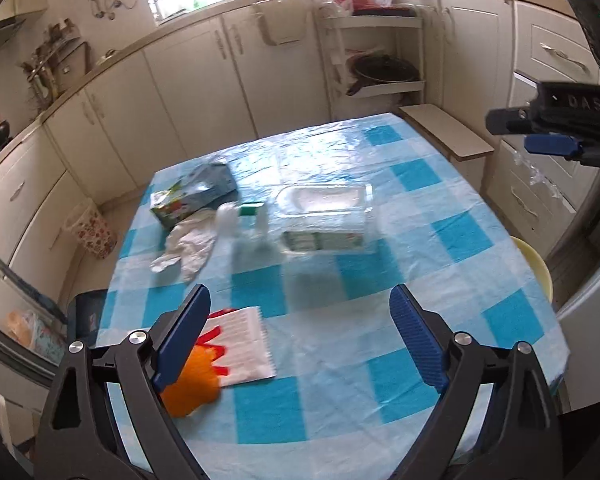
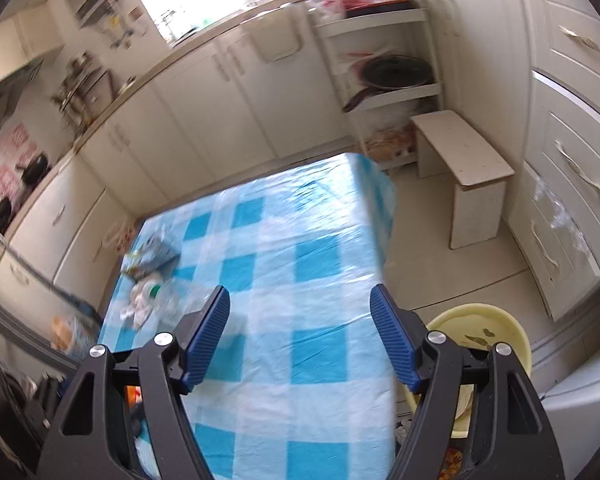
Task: Collect trash
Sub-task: 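Move both open tools back over the table, then grasp an orange peel with the left tool while the right tool grasps the white-and-red wrapper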
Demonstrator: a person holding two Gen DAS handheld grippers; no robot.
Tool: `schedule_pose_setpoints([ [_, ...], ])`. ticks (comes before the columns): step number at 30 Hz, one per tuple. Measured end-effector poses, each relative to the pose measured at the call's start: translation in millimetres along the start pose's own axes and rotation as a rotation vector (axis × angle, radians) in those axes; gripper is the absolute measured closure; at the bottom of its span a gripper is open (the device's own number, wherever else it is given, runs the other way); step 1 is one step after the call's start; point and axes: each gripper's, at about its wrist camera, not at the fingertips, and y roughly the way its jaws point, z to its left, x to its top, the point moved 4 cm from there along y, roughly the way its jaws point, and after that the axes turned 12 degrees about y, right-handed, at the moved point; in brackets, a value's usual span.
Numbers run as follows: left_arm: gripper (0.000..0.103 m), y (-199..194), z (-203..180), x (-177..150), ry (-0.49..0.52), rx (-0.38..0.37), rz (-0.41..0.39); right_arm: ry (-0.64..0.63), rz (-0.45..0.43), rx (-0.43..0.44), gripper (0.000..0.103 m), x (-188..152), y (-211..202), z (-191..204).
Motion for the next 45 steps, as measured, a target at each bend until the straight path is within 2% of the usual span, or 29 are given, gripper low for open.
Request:
schedule_pose_setpoints([
  [6, 0.015, 0, 76, -35, -0.119, 0.022, 0.031, -0.155, 0.038, -0.025, 0.031, -28, 21, 42],
  [13, 0.012, -1, 116, -63, -0.146, 0.040, 0.056, -0.244, 0.085, -0.002, 0.030, -51, 43, 83],
  [17, 0.012, 8, 118, -74, -0.147, 0.015, 0.088, -0.290, 0.114, 0.024, 0.030, -66, 53, 108],
  [24, 0.010, 10, 101, -77, -0.056, -0.045, 0.094, -0.471, 0.215, 0.053, 0.030, -112, 77, 154],
  [28, 0.010, 21, 90, -83, -0.019, -0.062, 0.124, -0.534, 0.236, 0.036, 0.030, -128, 85, 165],
  [32, 0.010, 31, 90, -88, -0.022, -0.054, 0.146, -0.539, 0.245, 0.019, 0.030, -129, 89, 164],
  [35, 0.023, 36, 91, -92, -0.023, -0.047, 0.169, -0.519, 0.253, 0.007, 0.030, -126, 95, 163],
  [37, 0.046, 39, 94, -95, -0.040, -0.069, 0.177, -0.515, 0.259, 0.000, 0.030, -127, 98, 163],
  [39, 0.065, 39, 96, -96, -0.060, -0.104, 0.180, -0.520, 0.266, -0.004, 0.030, -130, 101, 164],
  [40, 0.071, 38, 96, -95, -0.062, -0.106, 0.176, -0.525, 0.269, -0.006, 0.030, -131, 102, 165],
  [43, 0.082, 30, 97, -93, -0.058, -0.124, 0.159, -0.534, 0.279, -0.007, 0.030, -136, 106, 169],
  [45, 0.084, 24, 97, -92, -0.056, -0.138, 0.146, -0.536, 0.285, -0.011, 0.030, -138, 110, 172],
])
